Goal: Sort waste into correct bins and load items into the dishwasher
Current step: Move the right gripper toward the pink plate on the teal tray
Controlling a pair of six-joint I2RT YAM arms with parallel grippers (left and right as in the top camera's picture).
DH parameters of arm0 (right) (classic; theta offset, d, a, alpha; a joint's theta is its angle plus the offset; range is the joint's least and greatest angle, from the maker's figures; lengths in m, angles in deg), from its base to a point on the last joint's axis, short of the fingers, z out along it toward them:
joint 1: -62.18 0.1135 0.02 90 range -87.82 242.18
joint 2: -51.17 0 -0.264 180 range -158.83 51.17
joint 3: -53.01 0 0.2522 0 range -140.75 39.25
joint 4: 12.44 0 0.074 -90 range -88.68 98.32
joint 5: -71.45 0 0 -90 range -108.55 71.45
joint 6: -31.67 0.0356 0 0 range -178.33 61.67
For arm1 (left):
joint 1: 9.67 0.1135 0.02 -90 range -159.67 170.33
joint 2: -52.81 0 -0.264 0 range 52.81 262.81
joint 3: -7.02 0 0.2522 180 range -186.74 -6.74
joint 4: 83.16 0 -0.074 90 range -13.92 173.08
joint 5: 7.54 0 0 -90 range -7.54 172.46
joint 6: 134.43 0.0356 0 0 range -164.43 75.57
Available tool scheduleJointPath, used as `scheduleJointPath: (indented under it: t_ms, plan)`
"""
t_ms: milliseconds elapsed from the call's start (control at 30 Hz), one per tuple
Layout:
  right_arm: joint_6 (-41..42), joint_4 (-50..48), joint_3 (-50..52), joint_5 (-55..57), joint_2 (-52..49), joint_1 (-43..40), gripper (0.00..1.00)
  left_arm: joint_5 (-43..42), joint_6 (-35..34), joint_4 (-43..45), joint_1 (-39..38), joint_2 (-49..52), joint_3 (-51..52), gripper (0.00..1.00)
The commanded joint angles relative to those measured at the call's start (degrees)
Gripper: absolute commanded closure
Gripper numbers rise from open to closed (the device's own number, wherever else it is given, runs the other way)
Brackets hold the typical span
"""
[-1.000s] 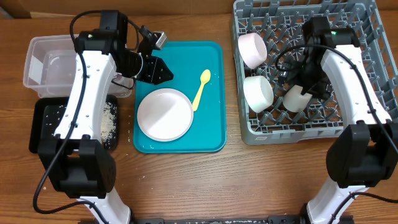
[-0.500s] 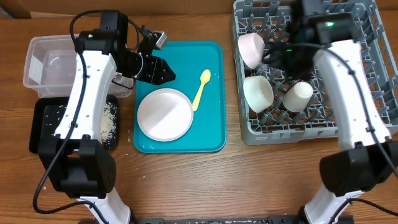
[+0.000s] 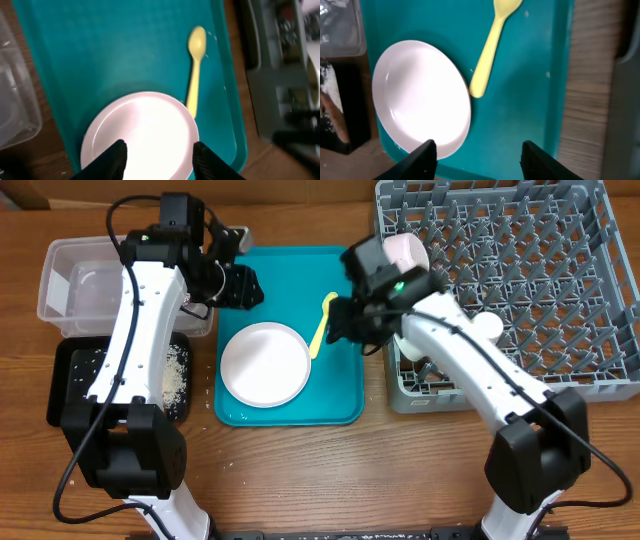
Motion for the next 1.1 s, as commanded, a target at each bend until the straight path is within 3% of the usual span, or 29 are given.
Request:
scheduleJointPath:
  t_ms: [0, 500, 733, 967, 1067]
  plan:
    - [5.16, -5.33, 5.01, 0.5, 1.38, 3.06, 0.48, 5.27, -6.8, 2.32, 0.39, -0.33, -1.14, 0.53]
    - [10.4, -10.99, 7.76, 0.42, -9.46, 7.78, 0.53, 5.42, -8.94, 2.36, 0.2, 4.39, -1.11, 0.5]
    - [10.64, -11.67, 7.76, -0.46, -10.78, 7.78, 0.75, 5.42, -8.94, 1.84, 0.2, 7.85, -1.11, 0.51]
    - [11.98, -12.13, 7.76, -1.31, -13.05, 8.26, 0.75, 5.42, -8.92, 2.71, 0.2, 7.91, -1.11, 0.5]
    - [12.09, -12.11, 7.76, -2.91, -14.08, 8.26, 0.83, 5.44, -8.92, 2.71, 0.2, 7.91, -1.11, 0.49]
